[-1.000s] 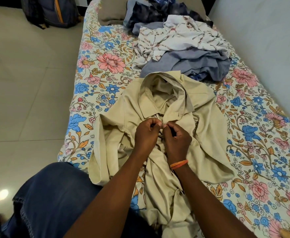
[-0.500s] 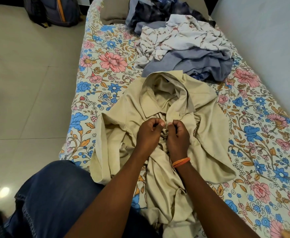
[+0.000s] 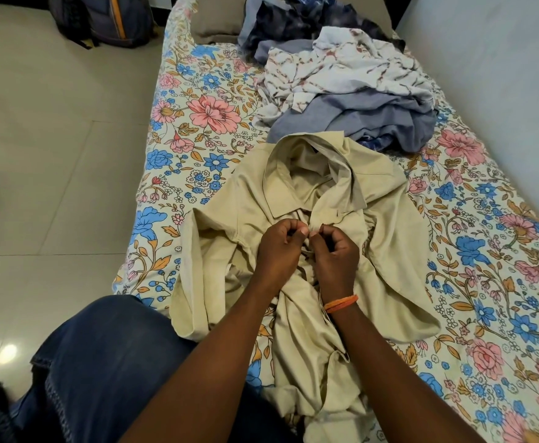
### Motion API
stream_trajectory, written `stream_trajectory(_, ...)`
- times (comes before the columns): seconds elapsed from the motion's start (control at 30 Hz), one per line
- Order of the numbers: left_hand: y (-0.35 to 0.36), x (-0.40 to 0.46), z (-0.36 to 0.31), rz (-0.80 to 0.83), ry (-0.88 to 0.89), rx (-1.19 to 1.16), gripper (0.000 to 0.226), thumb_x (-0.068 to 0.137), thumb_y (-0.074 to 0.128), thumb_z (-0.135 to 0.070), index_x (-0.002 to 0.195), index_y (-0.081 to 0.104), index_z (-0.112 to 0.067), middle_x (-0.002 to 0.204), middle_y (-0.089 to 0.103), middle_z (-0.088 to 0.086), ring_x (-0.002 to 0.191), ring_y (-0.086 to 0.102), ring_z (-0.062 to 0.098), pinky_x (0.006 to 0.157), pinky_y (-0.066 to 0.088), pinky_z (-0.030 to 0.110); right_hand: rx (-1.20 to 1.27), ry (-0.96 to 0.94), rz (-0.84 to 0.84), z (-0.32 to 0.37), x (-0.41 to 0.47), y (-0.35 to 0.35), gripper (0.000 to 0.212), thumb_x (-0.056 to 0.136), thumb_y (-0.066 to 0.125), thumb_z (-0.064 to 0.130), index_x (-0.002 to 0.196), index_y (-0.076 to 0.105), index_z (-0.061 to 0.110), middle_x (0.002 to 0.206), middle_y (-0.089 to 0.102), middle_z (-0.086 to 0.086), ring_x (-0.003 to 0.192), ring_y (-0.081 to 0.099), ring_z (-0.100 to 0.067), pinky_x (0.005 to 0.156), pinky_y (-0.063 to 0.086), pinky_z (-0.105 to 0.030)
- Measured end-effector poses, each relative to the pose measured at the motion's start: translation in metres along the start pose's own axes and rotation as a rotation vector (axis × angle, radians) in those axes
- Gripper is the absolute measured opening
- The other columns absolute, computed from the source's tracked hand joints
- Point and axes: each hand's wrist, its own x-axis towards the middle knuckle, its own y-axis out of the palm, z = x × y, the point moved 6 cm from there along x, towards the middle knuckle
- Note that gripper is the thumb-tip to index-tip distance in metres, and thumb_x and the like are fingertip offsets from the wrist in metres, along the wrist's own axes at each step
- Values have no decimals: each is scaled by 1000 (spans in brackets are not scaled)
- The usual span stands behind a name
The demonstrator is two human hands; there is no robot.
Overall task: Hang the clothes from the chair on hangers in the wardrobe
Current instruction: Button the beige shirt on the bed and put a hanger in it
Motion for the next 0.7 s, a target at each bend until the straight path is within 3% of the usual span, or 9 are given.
stream_trajectory(0.17,-3,-1,-1,-27,15,12,14,93,61,-13,83,68,-19,79,70,-7,79,67,16,78,55,39,-40,-34,-20,2,-1,-1,9,84,73,7,93,75,5,85,74,-5,81,70,-20,77,58,-37)
stream_trajectory(0.27,-4,-1,0,-54,13,20,18,91,64,-14,79,68,-27,75,69,-13,74,66,9,76,56,36,-33,-86,0,9,-4,-2,6,83,72,10,85,75,14,78,73,-4,74,69,-20,70,57,-36)
stream_trajectory(0.37,-4,-1,-1,-51,32,7,23,91,65,-13,76,67,-30,71,67,-14,67,62,2,73,54,32,42,-56,32,13,-6,-5,16,84,68,8,78,73,22,66,70,5,63,64,-11,63,51,-28)
stream_trajectory(0.47,-4,-1,-2,-44,46,0,20,90,65,-11,78,69,-26,72,68,-14,66,61,1,71,53,29,114,11,59,11,-4,-8,24,85,70,-2,81,74,21,62,70,9,57,62,-5,59,51,-21)
stream_trajectory(0.7,-6,1,2,-38,-1,-75,12,91,66,-9,88,76,-14,79,73,-3,78,69,11,77,55,31,148,148,128,2,4,-5,12,80,76,1,78,75,13,60,68,-1,48,55,-10,48,46,-22)
